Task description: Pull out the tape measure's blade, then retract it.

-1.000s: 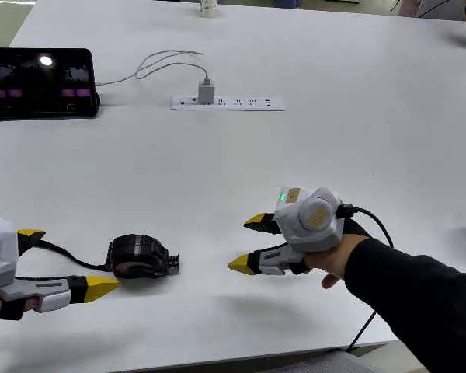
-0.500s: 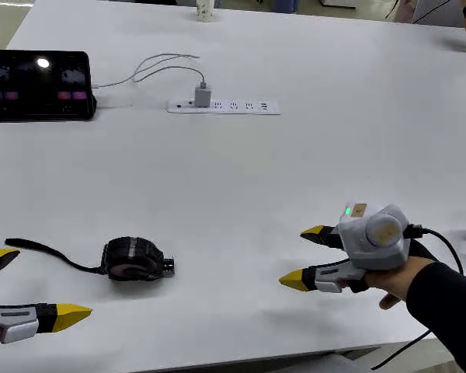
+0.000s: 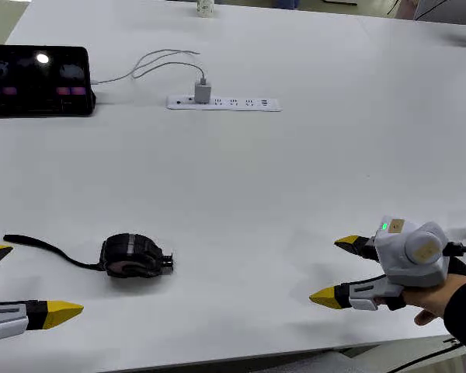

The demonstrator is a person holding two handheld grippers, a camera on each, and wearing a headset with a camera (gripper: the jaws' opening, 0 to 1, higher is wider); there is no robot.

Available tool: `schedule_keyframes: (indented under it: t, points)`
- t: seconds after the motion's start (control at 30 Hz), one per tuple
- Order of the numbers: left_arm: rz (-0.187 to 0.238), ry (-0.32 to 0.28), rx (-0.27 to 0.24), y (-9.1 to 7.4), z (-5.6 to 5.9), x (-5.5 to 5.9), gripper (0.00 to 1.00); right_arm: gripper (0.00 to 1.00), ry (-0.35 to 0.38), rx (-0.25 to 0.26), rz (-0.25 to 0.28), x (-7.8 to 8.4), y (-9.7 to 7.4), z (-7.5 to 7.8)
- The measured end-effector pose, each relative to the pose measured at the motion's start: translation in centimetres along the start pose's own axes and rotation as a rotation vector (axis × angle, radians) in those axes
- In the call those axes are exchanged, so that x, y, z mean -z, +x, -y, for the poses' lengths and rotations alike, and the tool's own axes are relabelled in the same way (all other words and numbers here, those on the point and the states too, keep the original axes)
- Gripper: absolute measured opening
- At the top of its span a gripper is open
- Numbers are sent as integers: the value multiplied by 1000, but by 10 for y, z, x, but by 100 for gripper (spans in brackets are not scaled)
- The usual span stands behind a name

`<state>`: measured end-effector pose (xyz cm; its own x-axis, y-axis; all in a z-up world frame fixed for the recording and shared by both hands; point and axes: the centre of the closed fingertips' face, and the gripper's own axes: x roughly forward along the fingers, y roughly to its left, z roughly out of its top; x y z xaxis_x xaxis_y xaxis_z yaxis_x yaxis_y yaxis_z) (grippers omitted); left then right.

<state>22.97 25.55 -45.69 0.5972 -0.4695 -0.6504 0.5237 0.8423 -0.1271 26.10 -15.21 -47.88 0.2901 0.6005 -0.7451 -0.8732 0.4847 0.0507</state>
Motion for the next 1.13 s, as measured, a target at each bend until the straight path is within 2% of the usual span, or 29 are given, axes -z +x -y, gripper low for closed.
schedule_keyframes:
  t: [0.1,0.17,0.27,0.4,0.53,0.7,1.0,1.13]
  points:
    - [-7,-1,10,-1,-1,0,99,77,-5,10,-9,6,-1,-2]
    - [-8,5,18,-1,0,-1,99,83,-7,26,-7,7,-4,1]
    - [-18,21,22,-2,-1,0,99,93,22,45,29,4,-11,7]
    - [-16,26,21,-4,-3,-1,99,99,52,50,51,3,-16,10]
    - [-18,28,18,-5,-3,0,99,99,52,36,74,-1,-17,7]
    - [-25,22,19,-7,-2,2,99,99,43,32,67,2,-17,5]
    - [-17,24,10,-9,-4,0,99,99,42,42,76,2,-22,4]
    - [-7,24,14,-9,-1,-3,99,99,38,39,76,1,-21,3]
